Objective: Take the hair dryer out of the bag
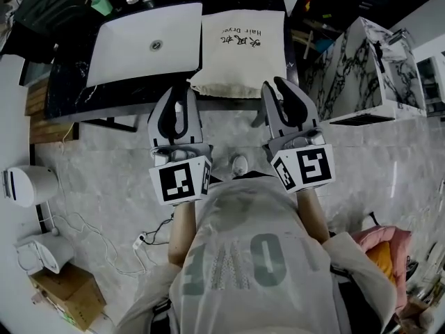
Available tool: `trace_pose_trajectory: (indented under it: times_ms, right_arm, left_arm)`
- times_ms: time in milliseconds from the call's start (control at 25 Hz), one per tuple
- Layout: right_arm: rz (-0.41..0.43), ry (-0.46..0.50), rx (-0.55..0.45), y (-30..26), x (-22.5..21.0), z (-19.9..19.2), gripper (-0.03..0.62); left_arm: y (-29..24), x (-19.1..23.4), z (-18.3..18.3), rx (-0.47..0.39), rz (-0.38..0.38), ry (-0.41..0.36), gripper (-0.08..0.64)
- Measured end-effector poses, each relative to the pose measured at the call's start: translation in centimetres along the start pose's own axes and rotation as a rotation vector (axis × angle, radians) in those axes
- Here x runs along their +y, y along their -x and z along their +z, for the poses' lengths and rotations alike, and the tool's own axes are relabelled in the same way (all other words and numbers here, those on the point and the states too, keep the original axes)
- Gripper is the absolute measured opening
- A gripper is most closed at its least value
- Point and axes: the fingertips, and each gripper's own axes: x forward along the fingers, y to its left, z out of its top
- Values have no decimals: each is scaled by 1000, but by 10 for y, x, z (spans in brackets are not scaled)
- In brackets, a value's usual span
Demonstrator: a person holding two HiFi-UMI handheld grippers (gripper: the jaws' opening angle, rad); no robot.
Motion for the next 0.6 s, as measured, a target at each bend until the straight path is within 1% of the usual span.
trace_pose_trajectory:
  times_ms: [40,80,120,200,280,360,520,560,600]
  right_arm:
    - [8,21,11,-1,0,-2,179]
    - [12,46,26,-2,0,-5,292]
    - [10,68,40,-3,0,-10,295]
    - [-2,84,63,-2,-1,-19,302]
    - [-9,94,74,-1,-3,-22,302]
    - [-12,117,83,-1,-5,-23,302]
    - [-8,137,94,0,-6,-24,302]
    - [-1,166,104,-1,-5,-25,301]
    - [11,223,124,-2,-5,-27,301]
  left_arm:
    - [-1,-2,1,-2,-21,18,110]
    - [-2,-2,2,-5,-38,45,219]
    - [-4,-1,3,-7,-50,67,300]
    - [-6,2,3,-4,-52,72,322]
    - [-6,4,3,-2,-41,61,327]
    - [-6,5,4,-2,-38,67,327]
    - [-6,0,3,8,-48,61,327]
    - [-6,-1,2,10,-51,60,327]
    - [-6,-2,2,12,-53,60,327]
